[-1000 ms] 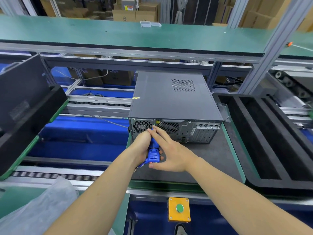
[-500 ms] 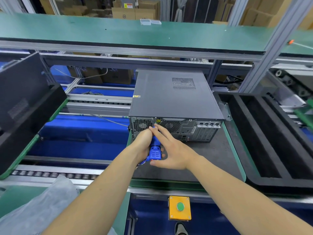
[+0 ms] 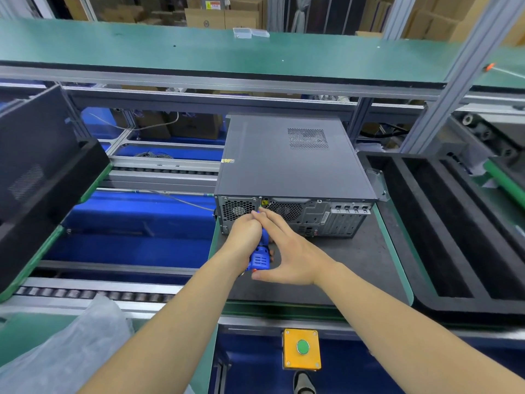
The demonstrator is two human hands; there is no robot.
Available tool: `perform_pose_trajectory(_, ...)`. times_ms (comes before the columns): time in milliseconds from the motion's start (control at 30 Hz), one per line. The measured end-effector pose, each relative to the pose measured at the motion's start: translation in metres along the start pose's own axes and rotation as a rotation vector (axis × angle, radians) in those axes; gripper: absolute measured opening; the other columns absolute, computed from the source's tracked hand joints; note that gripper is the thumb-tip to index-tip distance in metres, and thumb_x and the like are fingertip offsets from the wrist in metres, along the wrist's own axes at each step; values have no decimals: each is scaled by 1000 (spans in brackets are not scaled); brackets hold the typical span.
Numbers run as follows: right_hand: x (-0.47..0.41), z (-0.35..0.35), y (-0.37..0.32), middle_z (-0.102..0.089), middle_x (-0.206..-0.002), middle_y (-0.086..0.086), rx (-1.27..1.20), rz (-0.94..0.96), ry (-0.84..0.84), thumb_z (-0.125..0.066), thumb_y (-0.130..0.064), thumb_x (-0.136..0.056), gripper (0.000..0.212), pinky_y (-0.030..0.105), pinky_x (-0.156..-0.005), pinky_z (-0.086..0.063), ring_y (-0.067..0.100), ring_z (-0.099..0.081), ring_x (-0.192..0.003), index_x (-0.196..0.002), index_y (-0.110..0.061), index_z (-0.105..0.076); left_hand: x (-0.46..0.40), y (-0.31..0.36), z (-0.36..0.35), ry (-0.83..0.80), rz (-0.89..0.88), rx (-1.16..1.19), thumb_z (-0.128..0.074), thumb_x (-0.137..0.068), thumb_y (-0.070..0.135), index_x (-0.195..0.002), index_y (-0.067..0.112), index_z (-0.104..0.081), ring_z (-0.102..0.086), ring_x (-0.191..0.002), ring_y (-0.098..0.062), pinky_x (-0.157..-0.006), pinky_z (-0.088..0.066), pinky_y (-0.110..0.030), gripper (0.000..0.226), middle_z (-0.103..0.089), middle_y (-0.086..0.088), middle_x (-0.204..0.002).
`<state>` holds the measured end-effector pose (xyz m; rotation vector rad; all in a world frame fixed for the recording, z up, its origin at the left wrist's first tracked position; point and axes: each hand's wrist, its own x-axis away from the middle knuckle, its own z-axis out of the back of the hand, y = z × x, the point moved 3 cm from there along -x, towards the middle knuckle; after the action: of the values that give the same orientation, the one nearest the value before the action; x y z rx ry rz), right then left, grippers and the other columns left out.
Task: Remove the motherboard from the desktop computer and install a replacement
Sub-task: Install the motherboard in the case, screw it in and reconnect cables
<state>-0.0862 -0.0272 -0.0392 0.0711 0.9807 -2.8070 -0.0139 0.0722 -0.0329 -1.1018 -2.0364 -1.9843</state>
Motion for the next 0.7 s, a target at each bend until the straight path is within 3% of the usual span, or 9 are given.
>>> perform_pose_trajectory(200, 1, 0, 1, 4, -158, -30, 1, -9, -2, -76, -61, -70, 111, 45, -96, -53, 18, -49, -130, -152, -52, -1, -2, -1, 2, 23, -77, -34, -47, -98, 11, -101, 7, -61, -53, -47, -25, -49, -50, -36, 16, -57, -10, -62)
perform_pose_trajectory(467, -1, 3, 0, 1, -159, -29, -9, 0, 9, -77, -61, -69, 111, 44, -100, -50, 14, -46, -133, -151, -55, -3, -5, 3, 1, 81, -29, -82, -45, -97, 11, -95, 15, -63, -56, -44, -26, -47, -52, -35, 19, -60, -9, -53)
perform_pose_trajectory(600, -3, 4, -1, 1, -157, -33, -41, 11, -5, -76, -62, -68, 105, 41, -105, -47, 13, -42, -135, -146, -63, -4, -3, 1, 3, -70, 24, 51, -42, -102, 16, -109, 10, -59, -54, -44, -25, -47, -51, -34, 19, -60, -12, -56)
perform_pose_trajectory(700, -4, 4, -2, 0, -158, -33, -55, 0, -12, -74, -64, -69, 102, 35, -110, -41, 6, -39, -136, -150, -55, -13, -1, -3, 8, -160, 107, 233, -48, -104, 27, -107, 10, -61, -55, -49, -26, -50, -52, -35, 22, -63, -11, -64)
